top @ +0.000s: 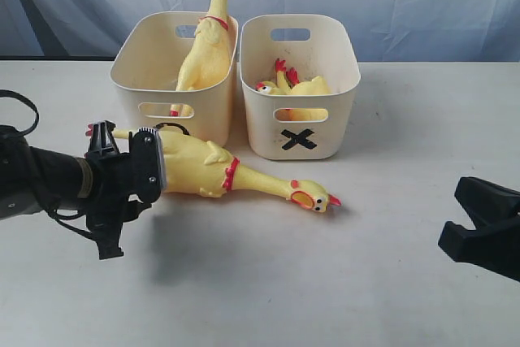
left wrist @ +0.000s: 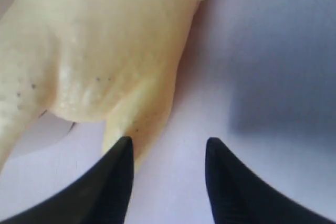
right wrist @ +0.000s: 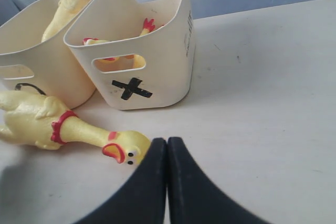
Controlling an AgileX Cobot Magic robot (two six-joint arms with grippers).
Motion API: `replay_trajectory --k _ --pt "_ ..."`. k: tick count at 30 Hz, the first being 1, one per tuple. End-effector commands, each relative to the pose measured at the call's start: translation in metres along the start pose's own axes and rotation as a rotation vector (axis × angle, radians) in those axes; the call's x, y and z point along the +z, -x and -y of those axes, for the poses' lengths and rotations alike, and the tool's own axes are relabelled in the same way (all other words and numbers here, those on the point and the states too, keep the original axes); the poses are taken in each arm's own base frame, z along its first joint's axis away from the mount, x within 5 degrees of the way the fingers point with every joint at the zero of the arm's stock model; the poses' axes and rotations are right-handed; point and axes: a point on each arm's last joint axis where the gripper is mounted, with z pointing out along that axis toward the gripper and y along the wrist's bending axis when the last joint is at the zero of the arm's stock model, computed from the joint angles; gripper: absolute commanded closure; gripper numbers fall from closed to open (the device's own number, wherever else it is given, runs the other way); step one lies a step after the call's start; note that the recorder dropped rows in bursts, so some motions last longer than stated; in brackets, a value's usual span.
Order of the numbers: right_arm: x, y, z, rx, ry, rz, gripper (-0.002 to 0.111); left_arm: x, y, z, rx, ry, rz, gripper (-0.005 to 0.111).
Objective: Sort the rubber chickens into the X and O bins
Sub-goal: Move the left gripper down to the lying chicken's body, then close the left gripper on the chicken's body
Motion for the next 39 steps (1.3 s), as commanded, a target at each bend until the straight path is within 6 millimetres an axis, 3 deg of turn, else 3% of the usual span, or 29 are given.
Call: replay_trajectory --k 1,4,7,10,24,39 --pt "0.0 0.0 0.001 -0.009 0.003 0.006 0.109 -0.014 0.005 -0.008 0.02 0.045 0.011 0.065" --pt "0.0 -0.001 0.001 -0.008 0.004 0.004 0.109 -0.018 0.007 -0.011 0.029 0.061 0.019 0.06" --pt "0.0 -0.001 0.0 -0.008 0.006 0.003 0.109 -0.018 0.008 -0.011 0.125 0.063 0.025 0.046" --pt "0.0 -0.001 0.0 -0.008 0.006 0.003 0.109 -0.019 0.009 -0.011 0.227 0.069 0.036 0.046" --pt "0.0 -0.001 0.0 -0.008 0.006 0.003 0.109 0.003 0.003 -0.02 0.187 0.044 0.009 0.046" --pt "0.0 0.0 0.001 -0.008 -0.001 0.008 0.109 0.021 -0.001 -0.016 0.147 0.0 -0.01 0.046"
